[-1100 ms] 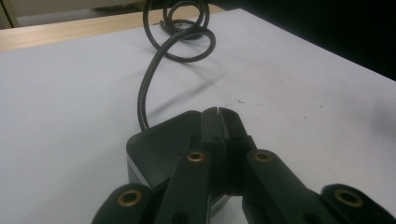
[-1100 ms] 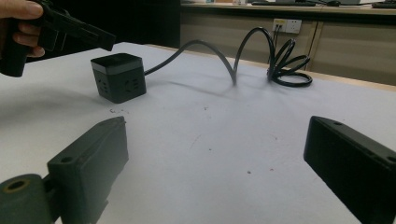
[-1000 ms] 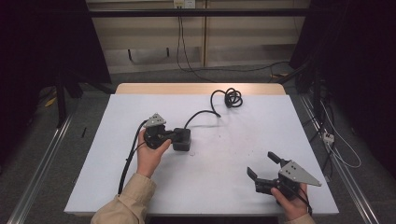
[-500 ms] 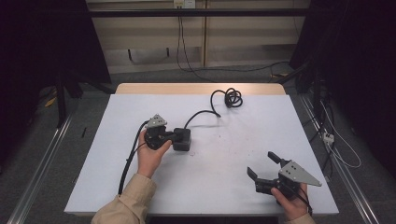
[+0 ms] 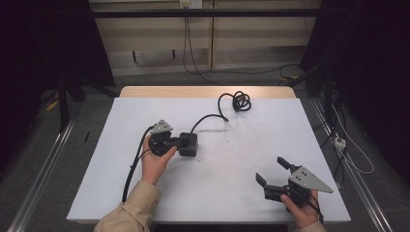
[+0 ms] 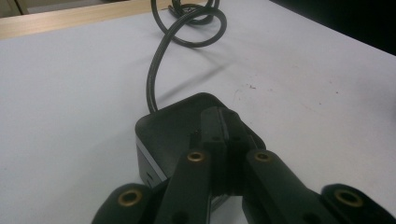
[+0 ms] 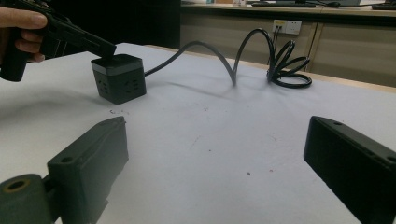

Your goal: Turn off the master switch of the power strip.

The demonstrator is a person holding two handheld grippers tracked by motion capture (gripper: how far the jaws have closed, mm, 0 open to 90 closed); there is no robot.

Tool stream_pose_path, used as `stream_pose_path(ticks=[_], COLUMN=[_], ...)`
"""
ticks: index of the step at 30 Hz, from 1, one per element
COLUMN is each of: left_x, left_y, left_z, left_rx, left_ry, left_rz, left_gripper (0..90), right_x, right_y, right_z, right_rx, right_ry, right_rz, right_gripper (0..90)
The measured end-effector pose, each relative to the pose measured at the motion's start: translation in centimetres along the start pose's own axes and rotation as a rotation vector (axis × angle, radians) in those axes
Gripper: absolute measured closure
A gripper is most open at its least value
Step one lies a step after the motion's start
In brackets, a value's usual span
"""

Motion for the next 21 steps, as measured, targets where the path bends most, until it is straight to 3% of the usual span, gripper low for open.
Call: stream_pose_path(ticks=[21], left_x=[0.10], left_y=[0.23], left_z=[0.00], left_rx=[0.041], left_ry=[-0.018], left_rz=[-0.015], left_gripper=[90.0], right_x=[-0.04], right_y=[-0.06], right_z=[-0.03], right_rx=[-0.001], right_ry=[0.000], right_rz=[0.000], right_gripper=[5.9])
Point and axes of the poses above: each handheld gripper's, and its own axes: x roughly forward along the jaws, z roughly out of its underside, y roughly to its right, the point moved 4 cm from there along x, roughly forward along the jaws, and after that the axes turned 11 degrees about z, right-handed, at the moved point
